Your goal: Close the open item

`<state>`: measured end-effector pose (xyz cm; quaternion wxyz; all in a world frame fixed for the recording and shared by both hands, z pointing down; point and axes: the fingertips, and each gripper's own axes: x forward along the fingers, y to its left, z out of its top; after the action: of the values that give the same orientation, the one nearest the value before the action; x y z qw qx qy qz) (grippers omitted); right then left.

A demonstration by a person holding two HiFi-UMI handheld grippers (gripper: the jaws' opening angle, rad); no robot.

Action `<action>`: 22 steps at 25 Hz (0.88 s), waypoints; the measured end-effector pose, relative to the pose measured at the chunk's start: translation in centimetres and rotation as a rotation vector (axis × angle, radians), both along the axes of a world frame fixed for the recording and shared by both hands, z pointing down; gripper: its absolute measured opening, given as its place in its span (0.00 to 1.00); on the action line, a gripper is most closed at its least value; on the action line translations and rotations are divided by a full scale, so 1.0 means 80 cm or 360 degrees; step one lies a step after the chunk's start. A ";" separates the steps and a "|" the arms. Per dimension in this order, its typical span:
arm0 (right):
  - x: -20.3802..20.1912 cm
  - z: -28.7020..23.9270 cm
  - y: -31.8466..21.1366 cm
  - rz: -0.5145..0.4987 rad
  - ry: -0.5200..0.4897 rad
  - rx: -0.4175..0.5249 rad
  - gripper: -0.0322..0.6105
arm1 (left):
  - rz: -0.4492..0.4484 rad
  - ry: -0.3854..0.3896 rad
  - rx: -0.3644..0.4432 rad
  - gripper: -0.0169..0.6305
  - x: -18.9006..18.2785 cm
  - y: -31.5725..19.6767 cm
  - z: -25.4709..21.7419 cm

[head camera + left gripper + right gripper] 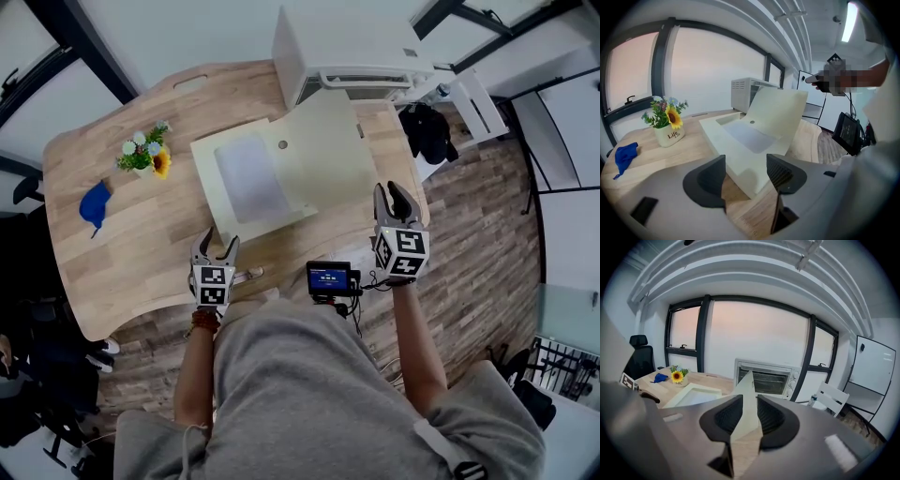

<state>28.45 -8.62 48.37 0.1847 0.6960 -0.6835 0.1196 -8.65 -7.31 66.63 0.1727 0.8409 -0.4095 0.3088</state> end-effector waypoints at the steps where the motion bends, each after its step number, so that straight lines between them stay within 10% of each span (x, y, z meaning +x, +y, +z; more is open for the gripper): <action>1: 0.002 0.004 -0.001 0.0000 -0.0011 -0.0013 0.22 | 0.0011 0.0005 -0.0012 0.44 0.001 0.001 0.002; 22: 0.011 0.054 -0.024 -0.0026 -0.0196 -0.0153 0.26 | 0.0244 -0.0097 -0.0101 0.51 0.021 0.022 0.039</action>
<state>29.34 -10.54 52.69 0.1765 0.6721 -0.6927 0.1932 -7.00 -5.56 69.73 0.1624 0.8541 -0.3390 0.3594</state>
